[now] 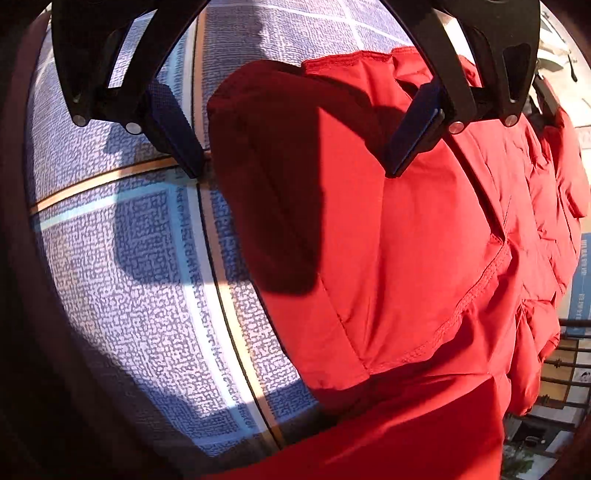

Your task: Fold large clothes

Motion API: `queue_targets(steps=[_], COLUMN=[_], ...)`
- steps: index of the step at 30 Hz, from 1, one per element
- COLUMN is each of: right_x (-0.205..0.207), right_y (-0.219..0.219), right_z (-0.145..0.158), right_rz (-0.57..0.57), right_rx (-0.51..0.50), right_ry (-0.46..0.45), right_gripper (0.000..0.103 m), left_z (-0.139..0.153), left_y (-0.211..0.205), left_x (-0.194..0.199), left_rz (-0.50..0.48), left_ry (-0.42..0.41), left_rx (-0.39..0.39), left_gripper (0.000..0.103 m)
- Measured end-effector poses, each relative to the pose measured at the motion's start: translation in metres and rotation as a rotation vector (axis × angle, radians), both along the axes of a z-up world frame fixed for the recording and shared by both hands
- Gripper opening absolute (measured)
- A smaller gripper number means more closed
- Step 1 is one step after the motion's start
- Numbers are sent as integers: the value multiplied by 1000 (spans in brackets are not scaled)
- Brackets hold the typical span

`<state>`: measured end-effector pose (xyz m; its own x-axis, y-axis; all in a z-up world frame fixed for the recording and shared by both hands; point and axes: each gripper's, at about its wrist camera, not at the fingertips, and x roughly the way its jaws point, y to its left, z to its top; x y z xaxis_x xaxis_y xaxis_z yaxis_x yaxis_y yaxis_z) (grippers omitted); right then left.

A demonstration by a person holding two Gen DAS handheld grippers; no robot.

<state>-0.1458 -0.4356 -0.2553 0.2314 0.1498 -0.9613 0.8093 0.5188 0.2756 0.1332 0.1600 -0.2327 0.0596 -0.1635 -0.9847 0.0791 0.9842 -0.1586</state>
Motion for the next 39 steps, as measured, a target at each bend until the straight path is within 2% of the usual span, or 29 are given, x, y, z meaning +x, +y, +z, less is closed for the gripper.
queue_targets(steps=[2,3,4,5,6,8,12,16,20,23,26,28,31,34,36,37,38,39], right_x=[-1,-4,-6,-7,-9,-14,-27,-47,-75,-91,-107,-115,-106,-85,-73,-66,-59,-58], right_y=[2,3,2,3,2,5,18,24,52,88,113,124,126,130,143,147,152,157], right_z=[2,3,5,8,14,28,66,101,120,108,89,79,64,62,75,82,93,100], right_rz=[2,-7,-15,-21,-28,-27,-28,7,37,55,33,70,64,109,173,206,245,266], right_rx=[15,47,79,87,89,83,74,84,115,152,209,180,152,76,-5,-53,-123,-165], right_ry=[-29,-63,-95,-108,-124,-158,-239,-278,-232,-152,-110,-66,-10,67,111,138,170,188], right_gripper=[66,55,39,30,26,20,16,14,14,14,14,14,17,24,35,43,54,60], left_z=[-2,-2,0,4,7,19,46,76,88,81,73,62,53,63,83,91,102,113], left_y=[-1,-3,-4,-6,-9,-16,-18,2,31,46,51,48,49,39,35,32,33,34], left_x=[2,2,3,3,4,2,-6,-16,-32,-41,-40,-40,-32,-26,-25,-25,-25,-25], left_rz=[16,9,-1,-10,-16,-49,-111,-164,-205,-194,-207,-212,-160,-176,-200,-205,-210,-214], left_ry=[19,22,22,25,29,9,-23,-33,-16,33,54,62,95,52,-28,-62,-110,-159], left_rx=[-16,-19,-27,-44,-61,-35,-60,-82,-66,-33,13,64,94,109,117,123,138,158], left_gripper=[92,81,75,56,34,17,9,8,8,8,8,10,17,29,47,51,60,69])
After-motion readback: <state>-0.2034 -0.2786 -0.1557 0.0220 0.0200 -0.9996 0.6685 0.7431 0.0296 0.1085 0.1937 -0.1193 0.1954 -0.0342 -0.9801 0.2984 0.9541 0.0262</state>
